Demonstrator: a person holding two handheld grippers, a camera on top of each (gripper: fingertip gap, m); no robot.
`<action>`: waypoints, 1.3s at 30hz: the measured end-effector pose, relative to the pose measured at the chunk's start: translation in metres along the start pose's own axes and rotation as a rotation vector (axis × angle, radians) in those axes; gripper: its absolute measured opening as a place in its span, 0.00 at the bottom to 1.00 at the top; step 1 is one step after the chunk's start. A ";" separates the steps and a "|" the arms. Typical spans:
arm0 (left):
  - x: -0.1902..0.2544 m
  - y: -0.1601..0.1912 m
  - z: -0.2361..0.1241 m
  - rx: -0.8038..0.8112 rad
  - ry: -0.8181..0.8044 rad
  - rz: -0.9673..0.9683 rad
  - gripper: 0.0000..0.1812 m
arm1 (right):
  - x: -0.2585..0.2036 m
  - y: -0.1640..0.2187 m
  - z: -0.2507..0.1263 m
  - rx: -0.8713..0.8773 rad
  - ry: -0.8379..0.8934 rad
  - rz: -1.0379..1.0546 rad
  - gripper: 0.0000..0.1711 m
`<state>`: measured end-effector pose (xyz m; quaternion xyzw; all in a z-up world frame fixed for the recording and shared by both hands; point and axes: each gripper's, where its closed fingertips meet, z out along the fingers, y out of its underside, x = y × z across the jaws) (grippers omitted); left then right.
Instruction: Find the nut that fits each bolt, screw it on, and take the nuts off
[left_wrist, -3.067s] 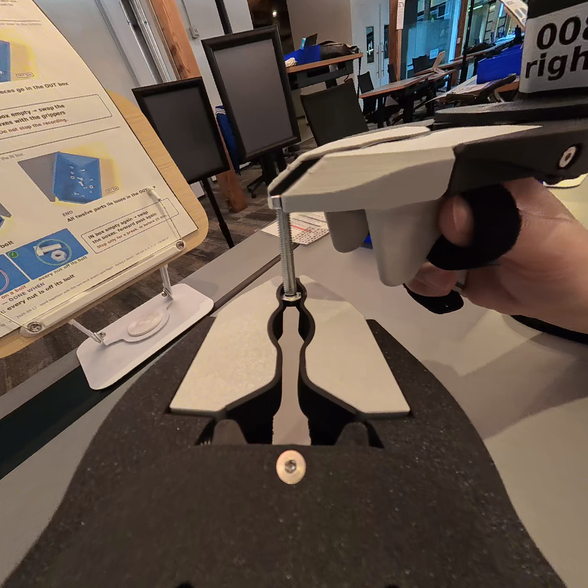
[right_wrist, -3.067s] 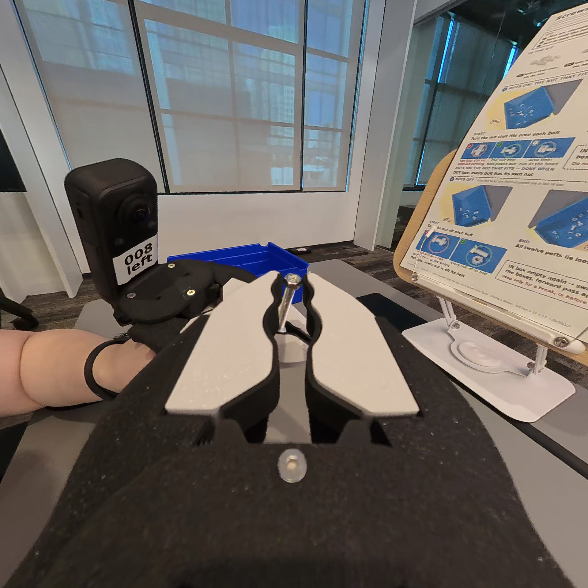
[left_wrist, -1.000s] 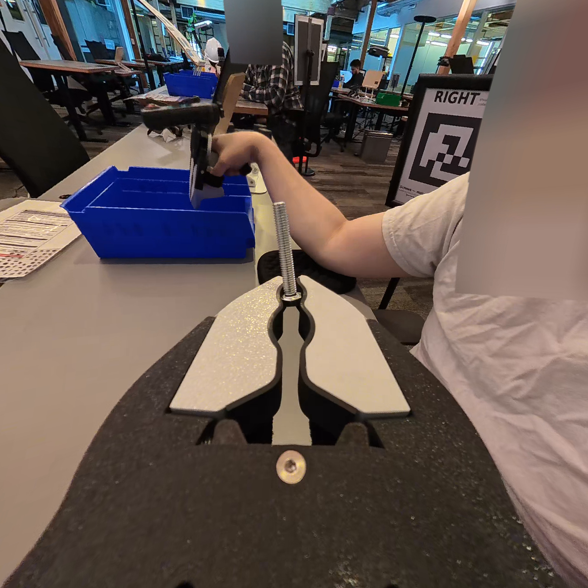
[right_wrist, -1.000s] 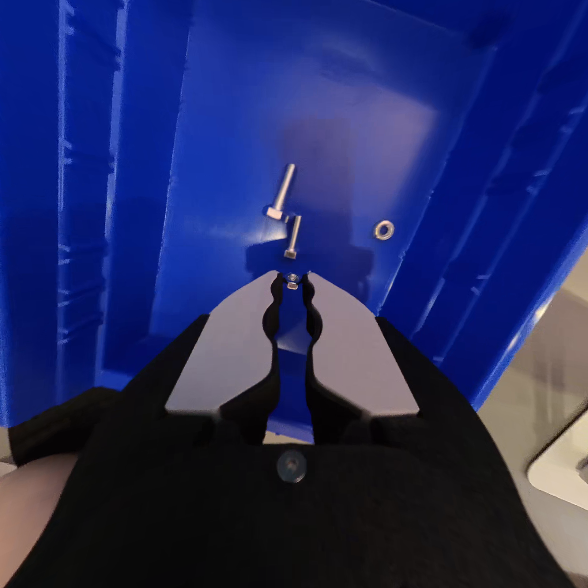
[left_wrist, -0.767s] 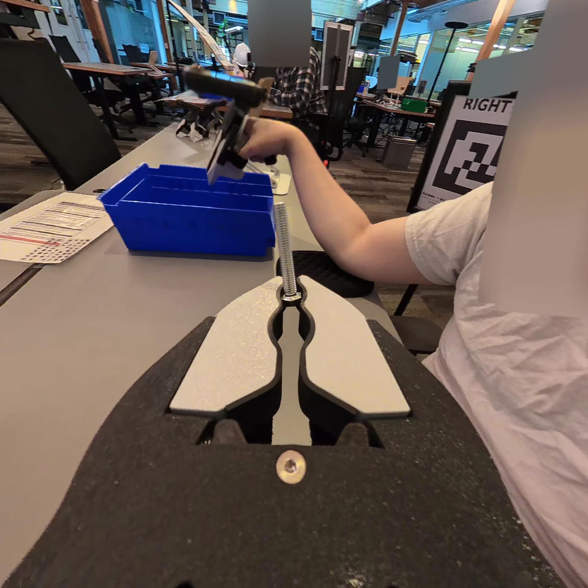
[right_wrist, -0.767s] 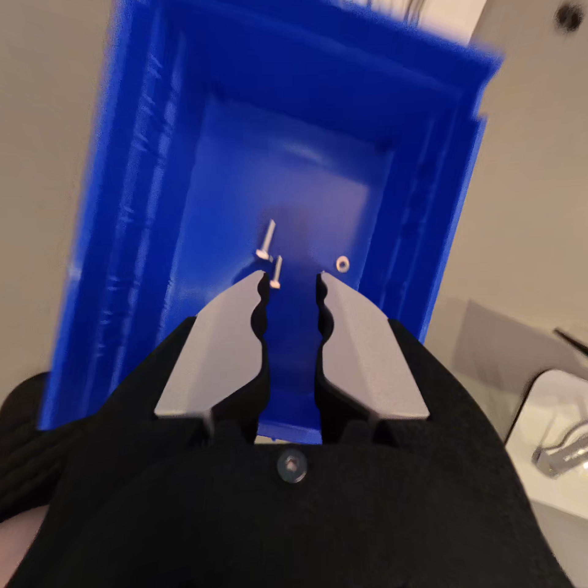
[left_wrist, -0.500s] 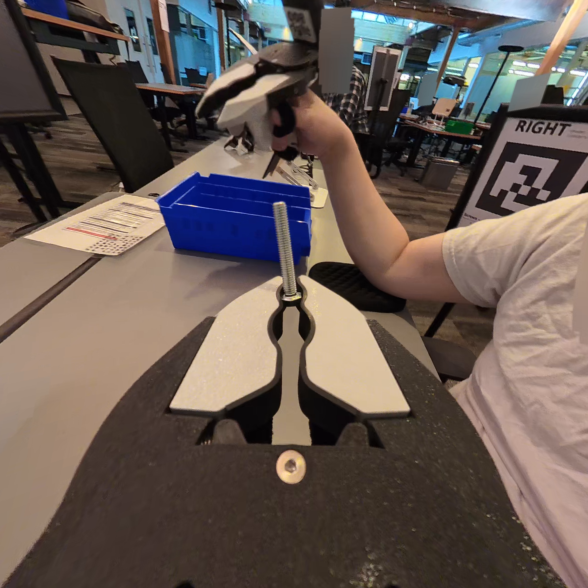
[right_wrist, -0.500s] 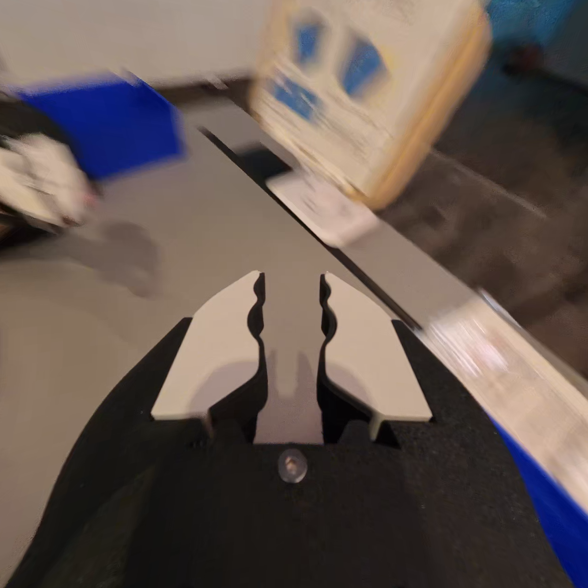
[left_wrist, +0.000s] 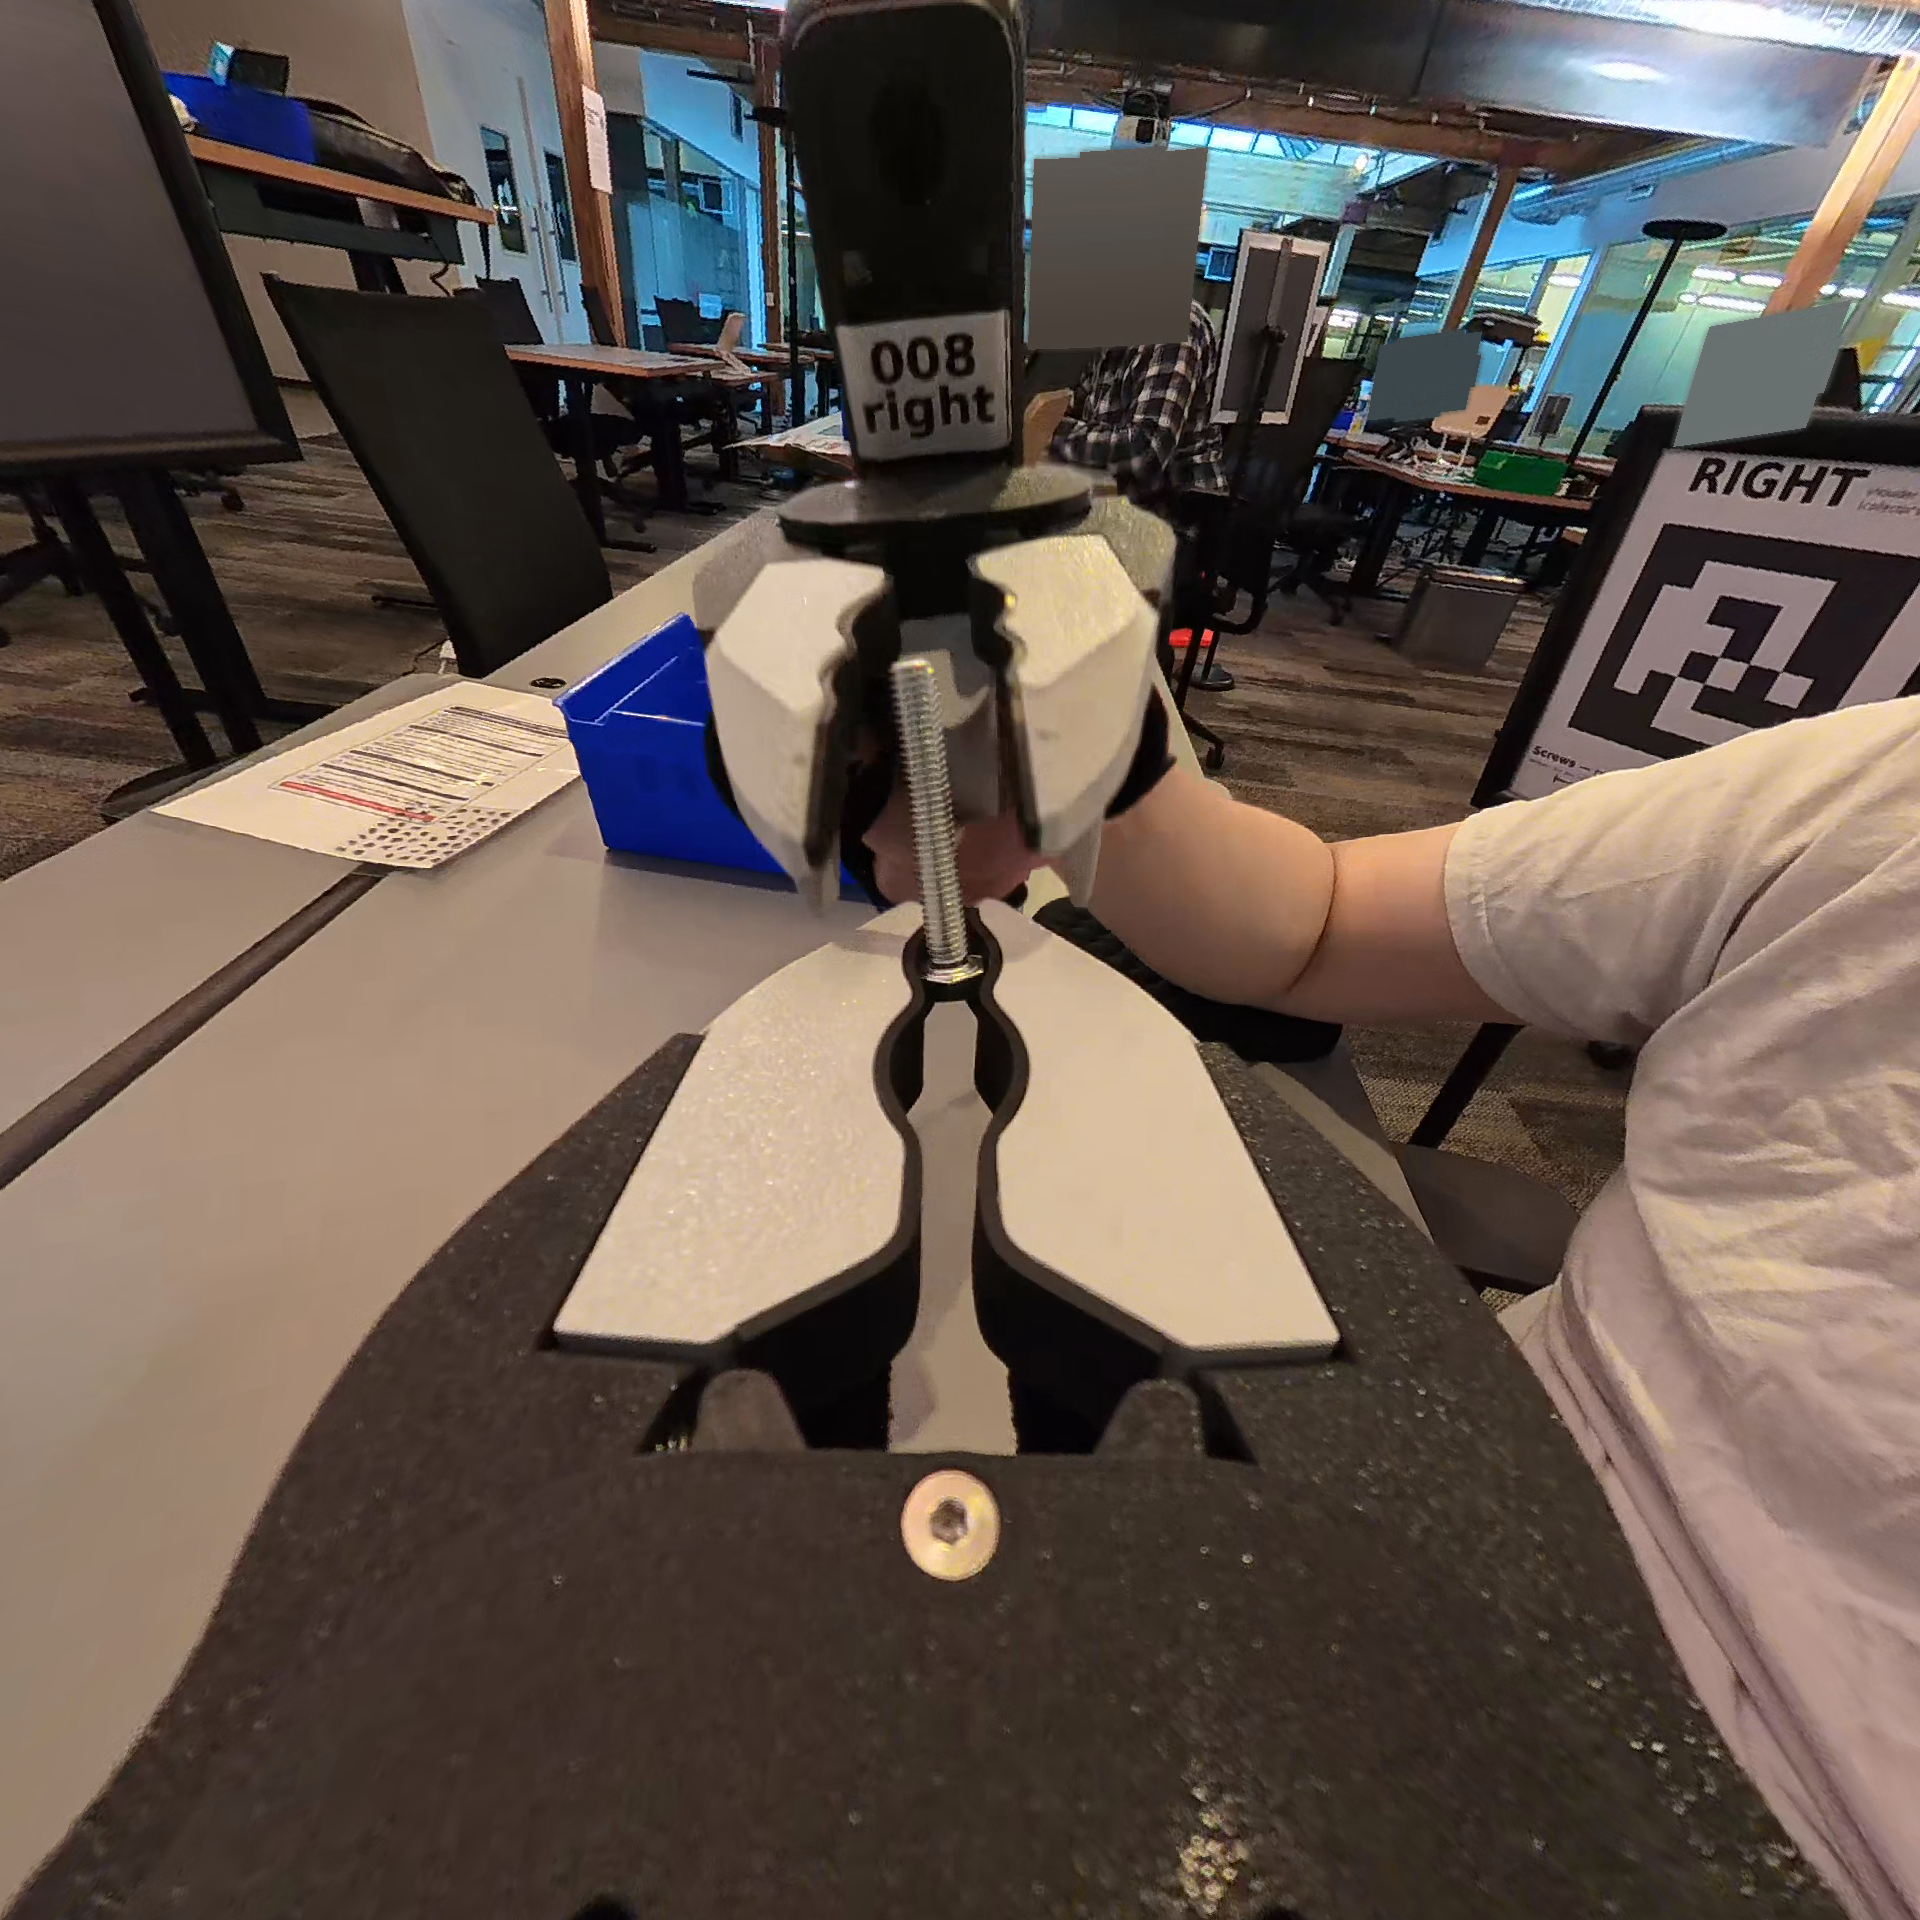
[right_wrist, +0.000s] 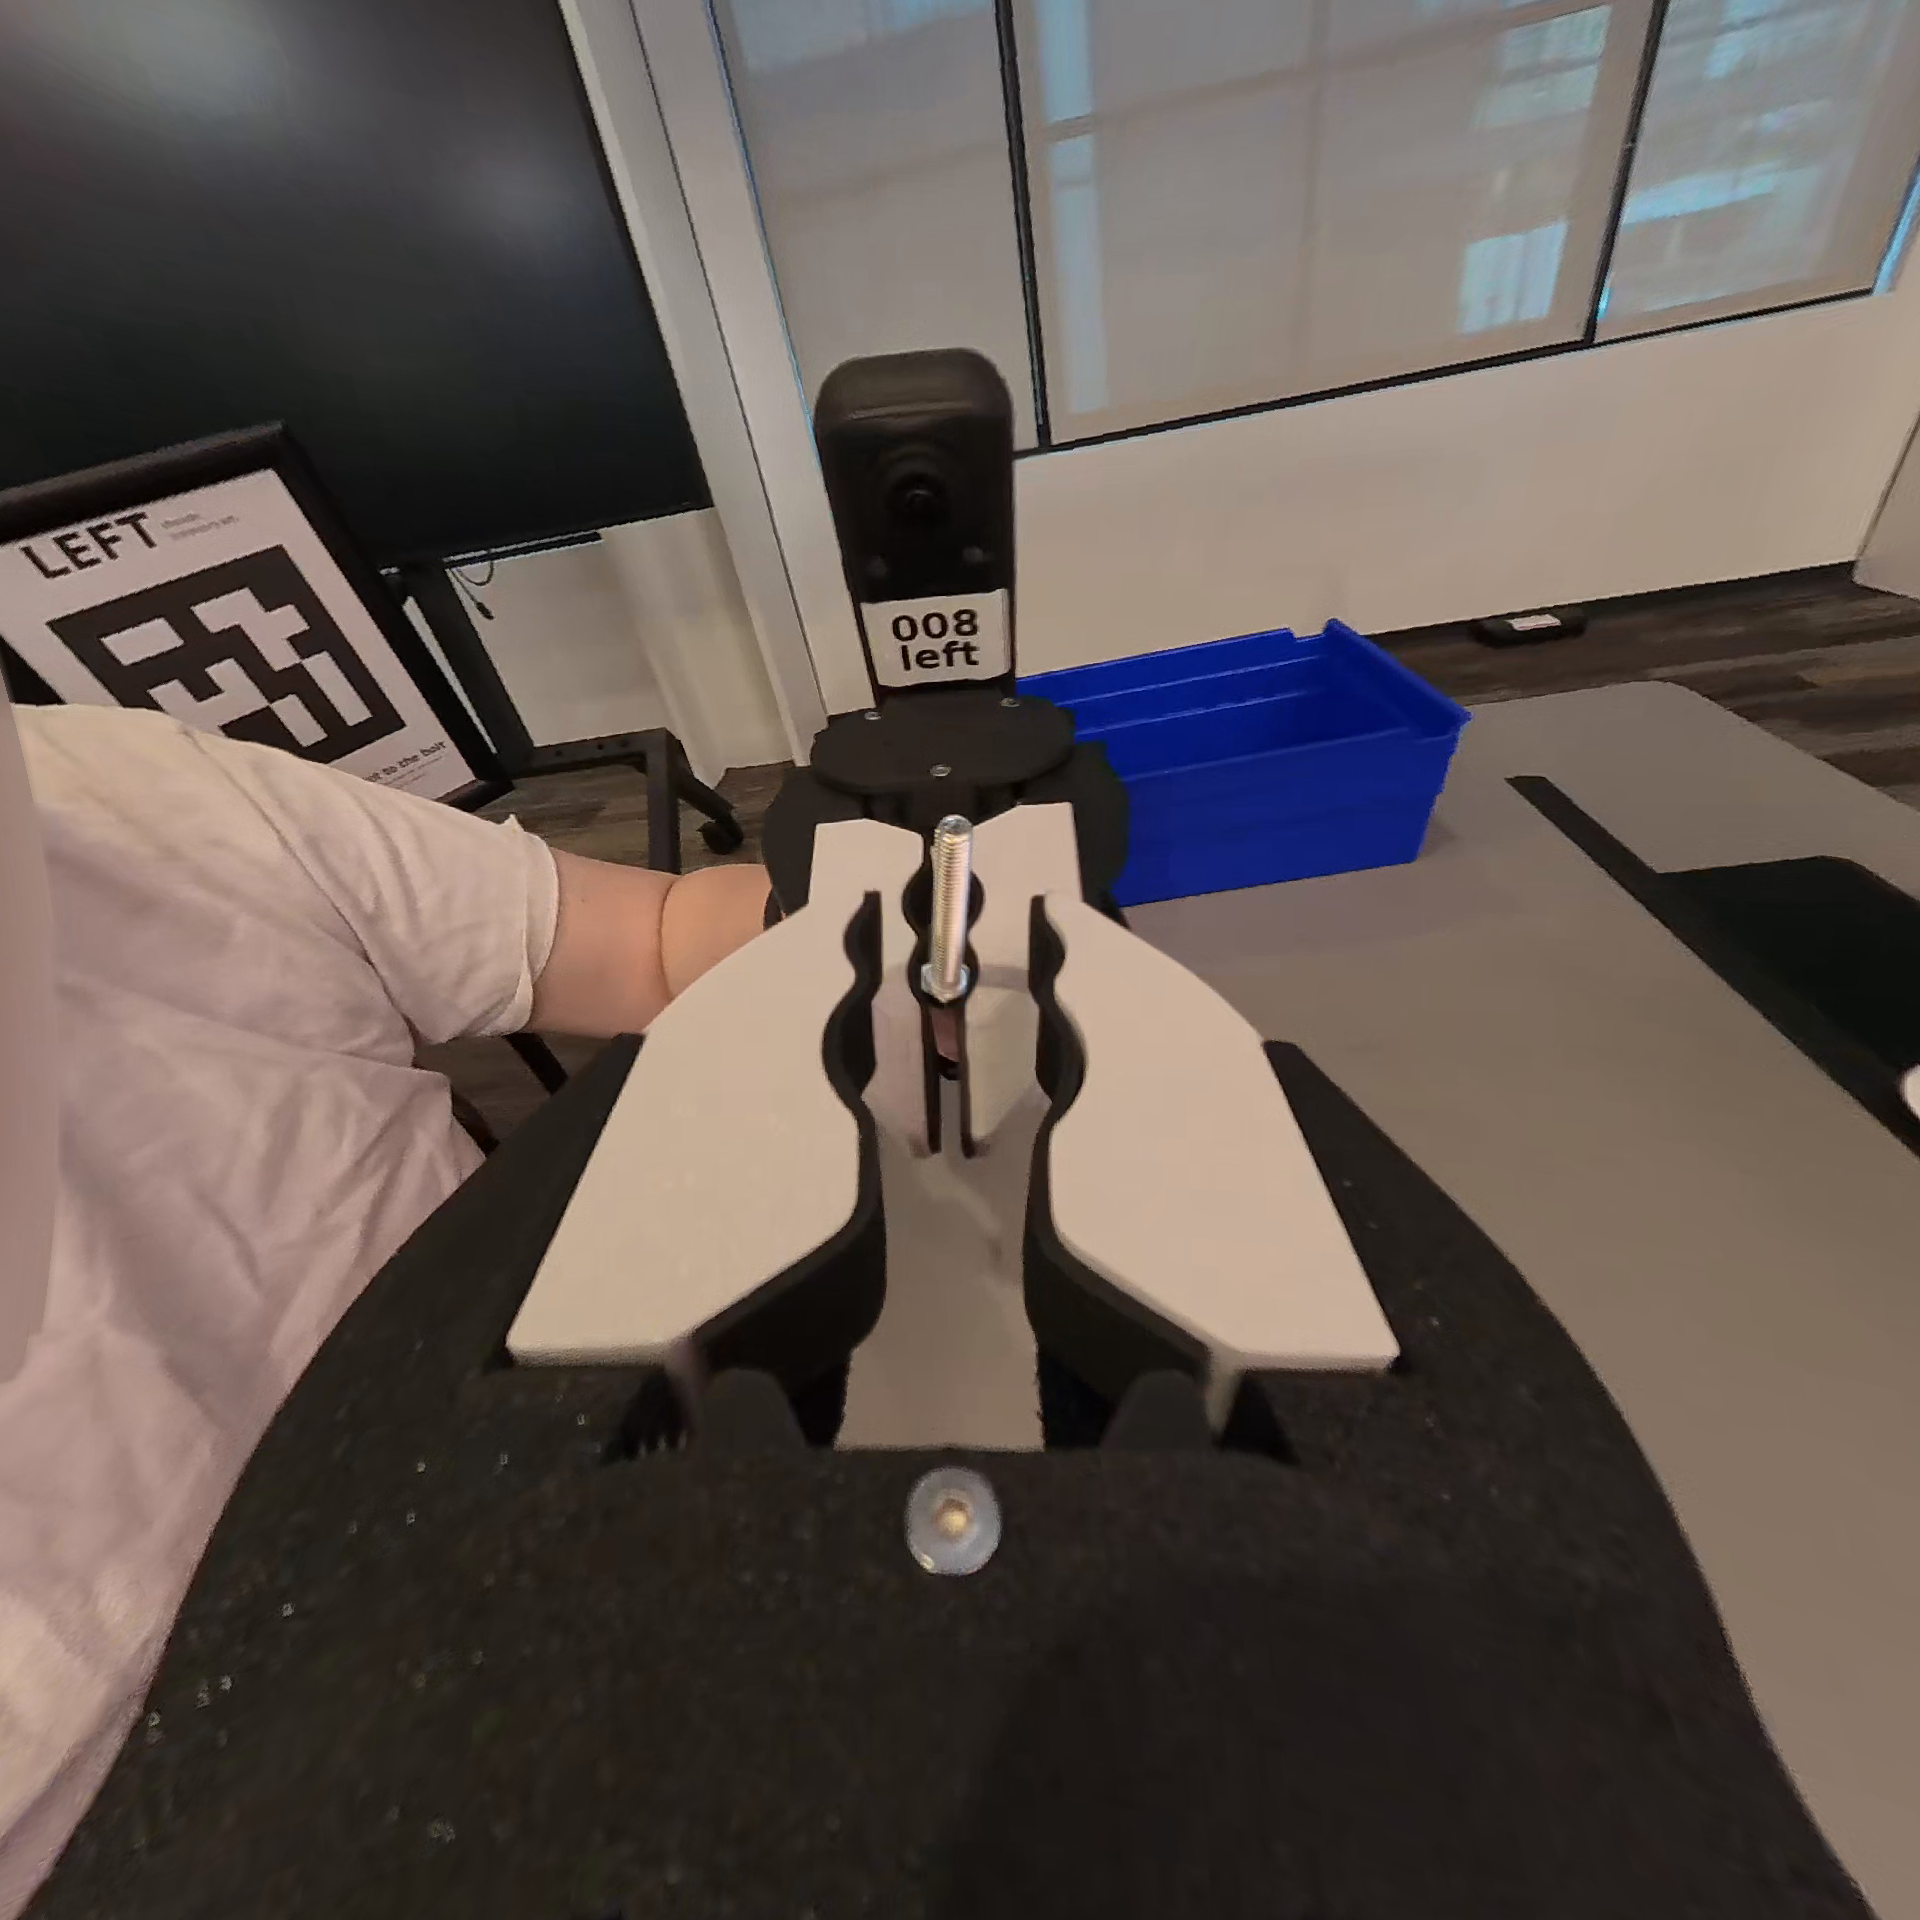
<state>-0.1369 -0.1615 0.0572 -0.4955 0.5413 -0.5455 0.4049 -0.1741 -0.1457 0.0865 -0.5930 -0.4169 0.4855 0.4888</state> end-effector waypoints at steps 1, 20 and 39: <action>0.000 0.001 0.001 -0.004 0.005 -0.001 0.02 | -0.002 0.001 0.003 0.001 -0.012 -0.012 0.09; -0.020 0.033 0.004 -0.197 -0.076 0.039 0.14 | 0.092 0.164 -0.441 -1.062 1.274 0.574 0.03; -0.088 -0.045 -0.178 -0.290 -0.729 0.232 0.15 | 0.119 0.086 -0.446 -0.664 1.429 0.210 0.19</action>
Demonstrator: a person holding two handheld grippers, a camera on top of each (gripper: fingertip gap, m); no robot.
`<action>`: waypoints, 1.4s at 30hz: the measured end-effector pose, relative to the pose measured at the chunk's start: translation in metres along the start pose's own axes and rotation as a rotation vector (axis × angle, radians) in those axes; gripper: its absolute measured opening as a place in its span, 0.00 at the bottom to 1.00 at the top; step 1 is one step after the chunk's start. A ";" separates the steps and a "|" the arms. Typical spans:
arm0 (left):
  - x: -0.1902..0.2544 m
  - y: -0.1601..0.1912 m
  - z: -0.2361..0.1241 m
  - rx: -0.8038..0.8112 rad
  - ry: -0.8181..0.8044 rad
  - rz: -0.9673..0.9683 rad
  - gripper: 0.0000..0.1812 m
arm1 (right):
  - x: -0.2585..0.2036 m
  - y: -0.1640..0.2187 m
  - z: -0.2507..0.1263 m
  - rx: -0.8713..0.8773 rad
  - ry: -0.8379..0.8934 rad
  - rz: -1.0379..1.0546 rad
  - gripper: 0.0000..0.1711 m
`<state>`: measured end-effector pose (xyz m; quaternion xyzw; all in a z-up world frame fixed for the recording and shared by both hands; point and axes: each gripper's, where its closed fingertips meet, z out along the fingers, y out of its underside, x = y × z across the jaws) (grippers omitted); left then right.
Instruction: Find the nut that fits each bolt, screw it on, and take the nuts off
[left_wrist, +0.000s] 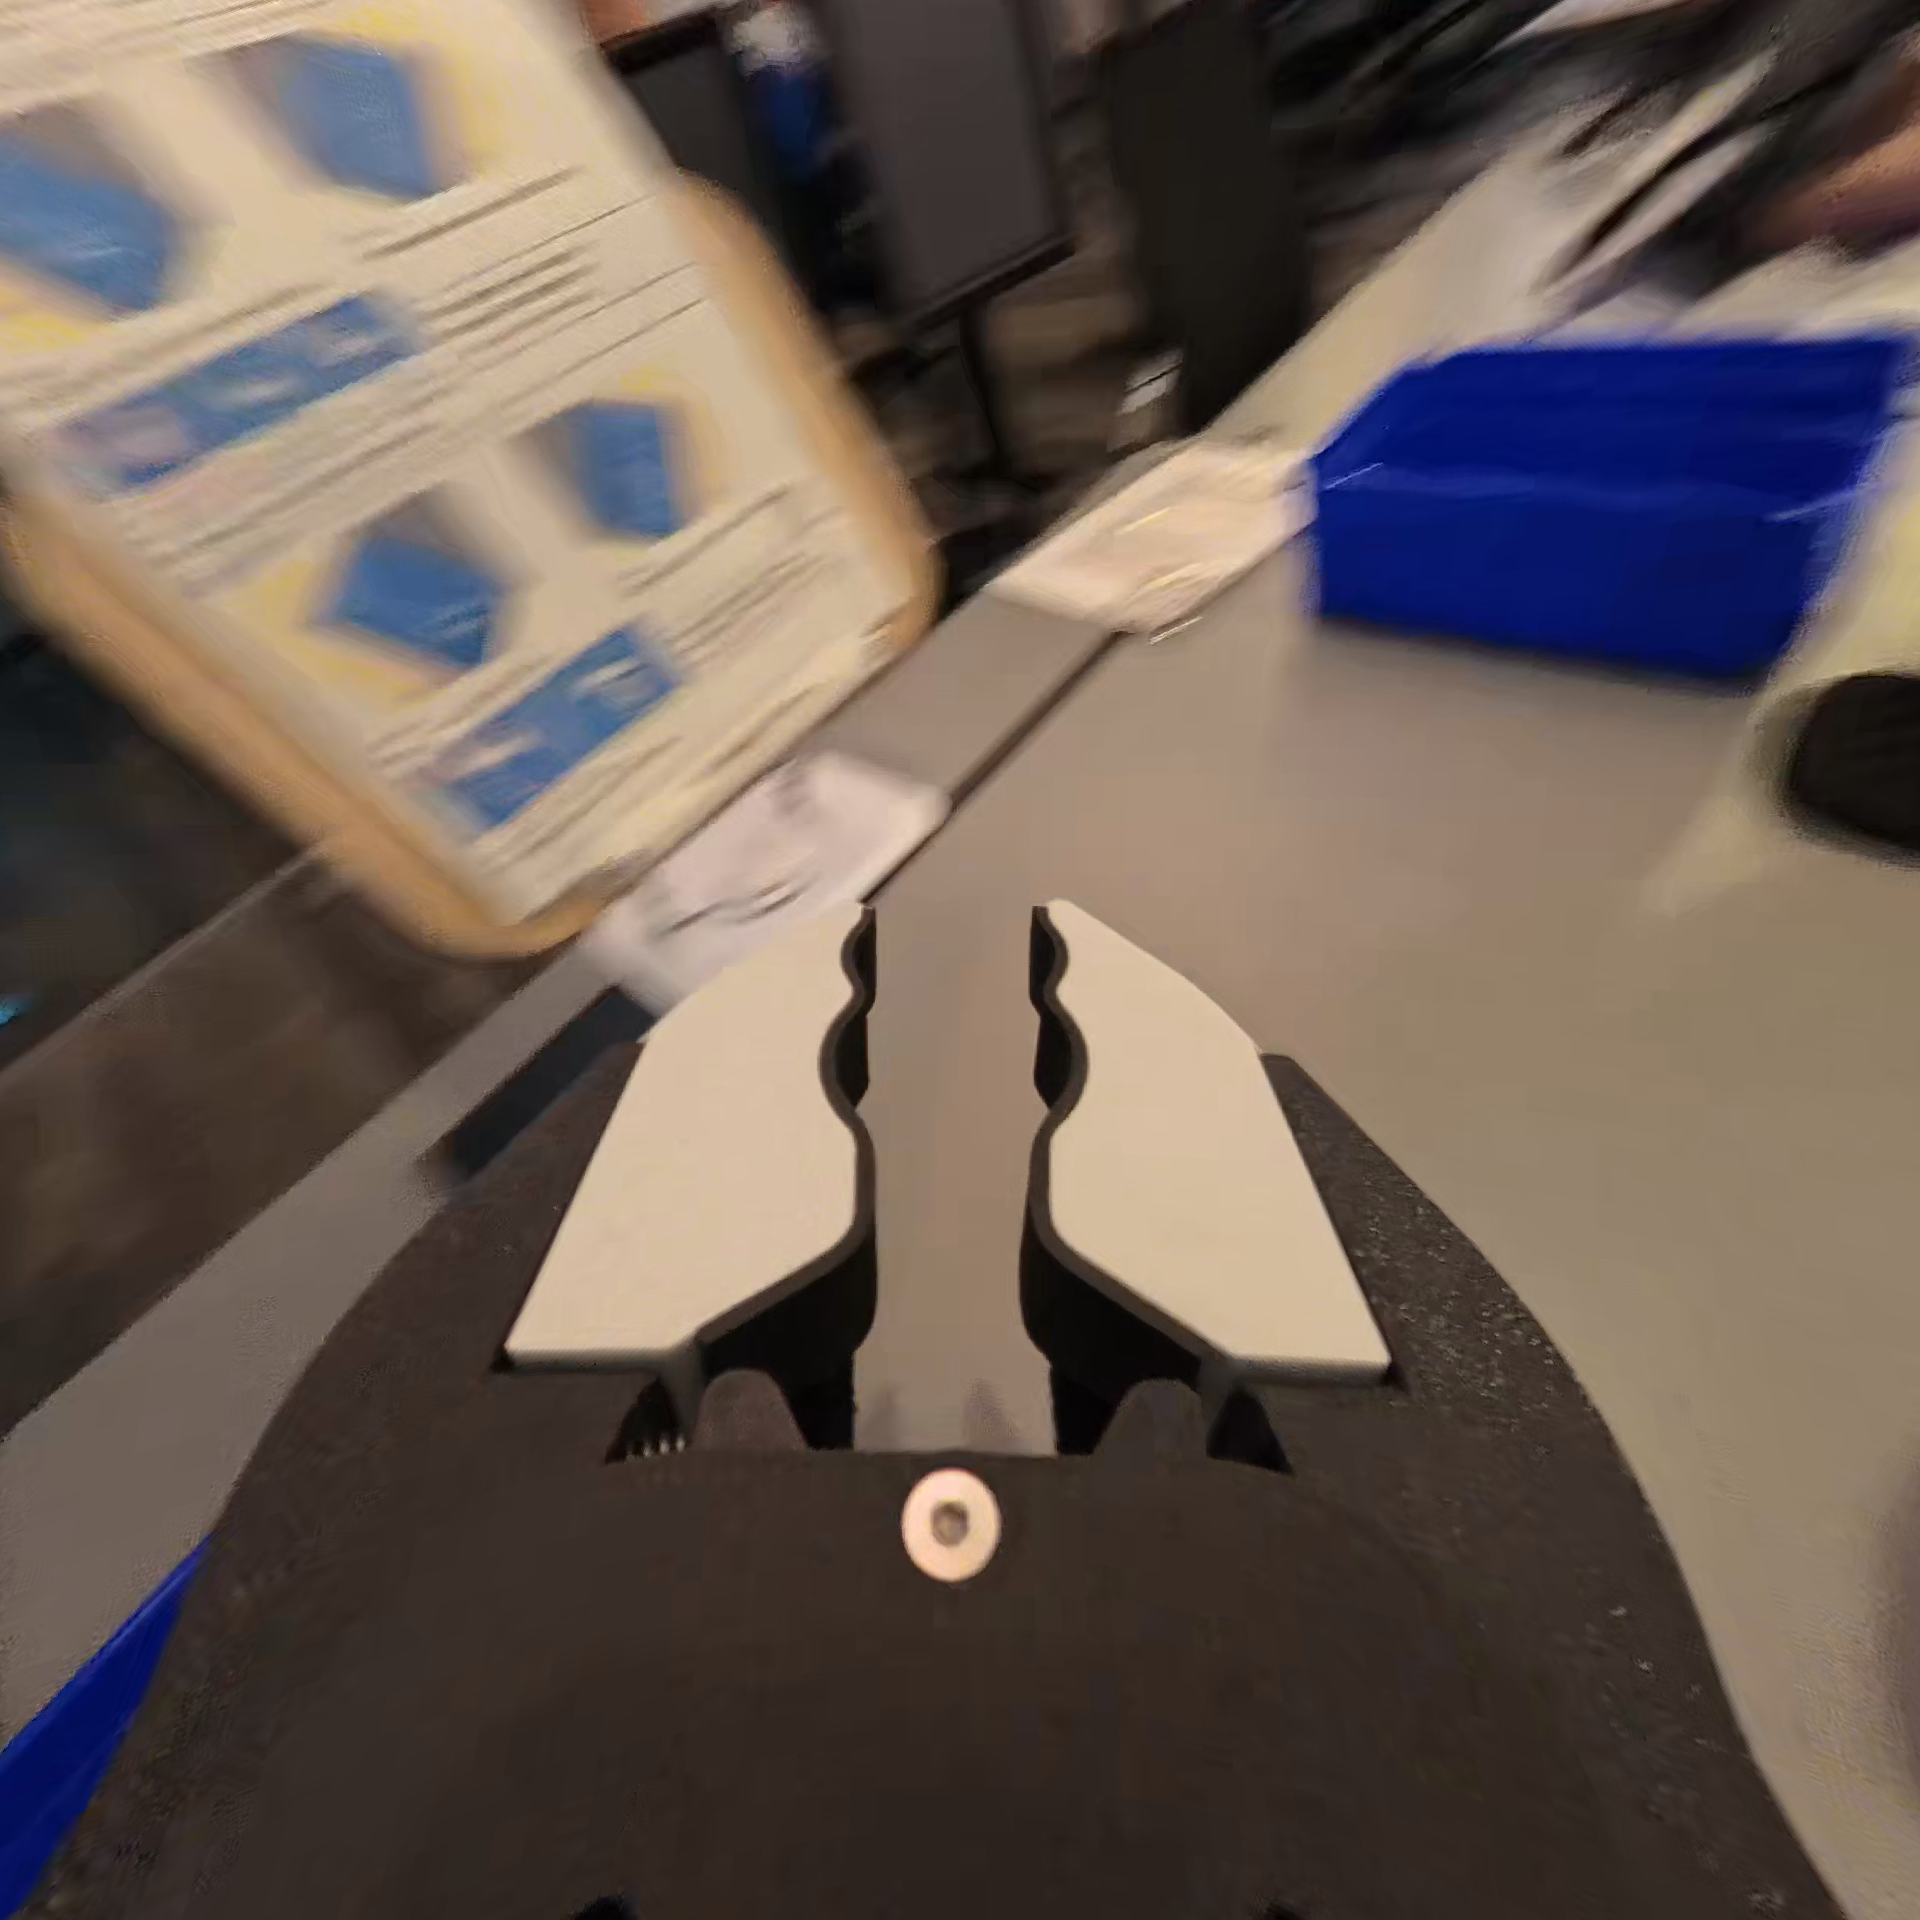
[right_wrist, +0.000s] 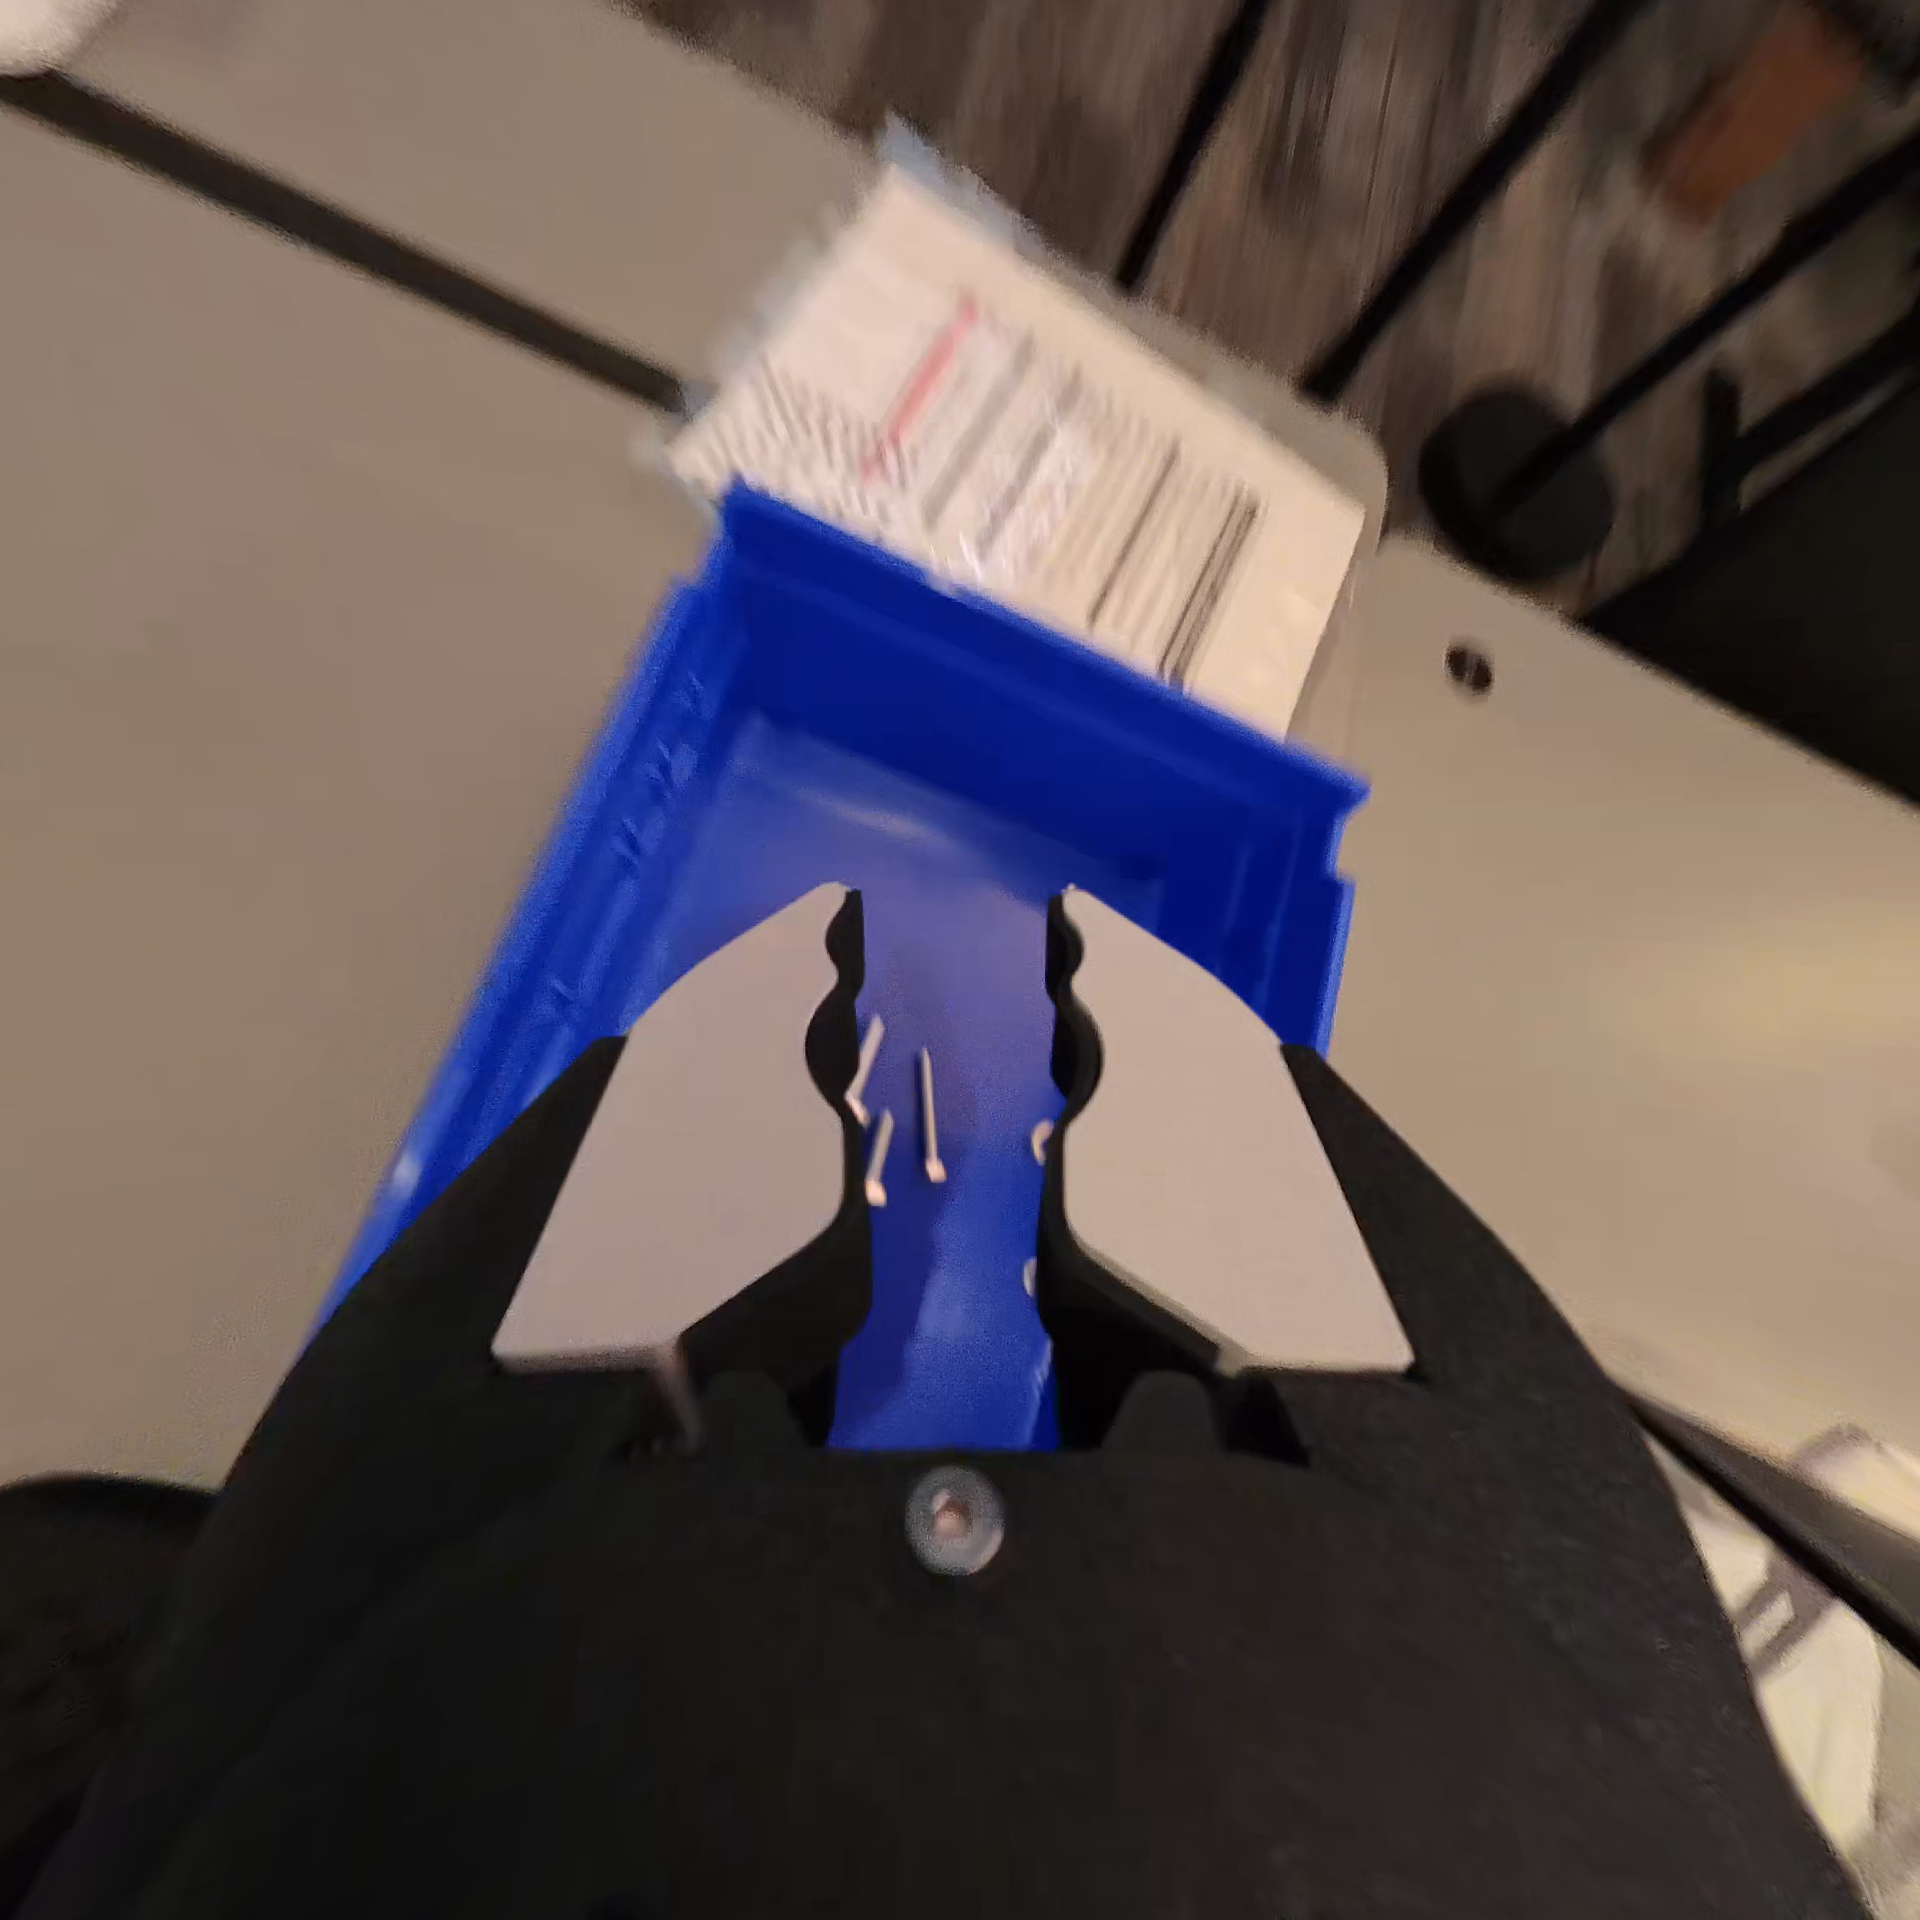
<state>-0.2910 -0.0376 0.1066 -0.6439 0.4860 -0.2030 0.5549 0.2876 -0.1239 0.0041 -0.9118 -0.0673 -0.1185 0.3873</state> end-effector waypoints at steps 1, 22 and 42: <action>-0.032 0.015 -0.019 -0.079 -0.154 0.024 0.14 | -0.007 -0.016 -0.005 0.063 -0.010 -0.008 0.19; -0.099 0.309 -0.132 -1.051 -0.384 -0.972 0.10 | -0.084 -0.088 0.005 0.227 0.002 -0.206 0.15; -0.101 0.331 -0.124 -1.052 -0.263 -0.936 0.03 | -0.094 -0.088 0.010 0.192 0.015 -0.284 0.15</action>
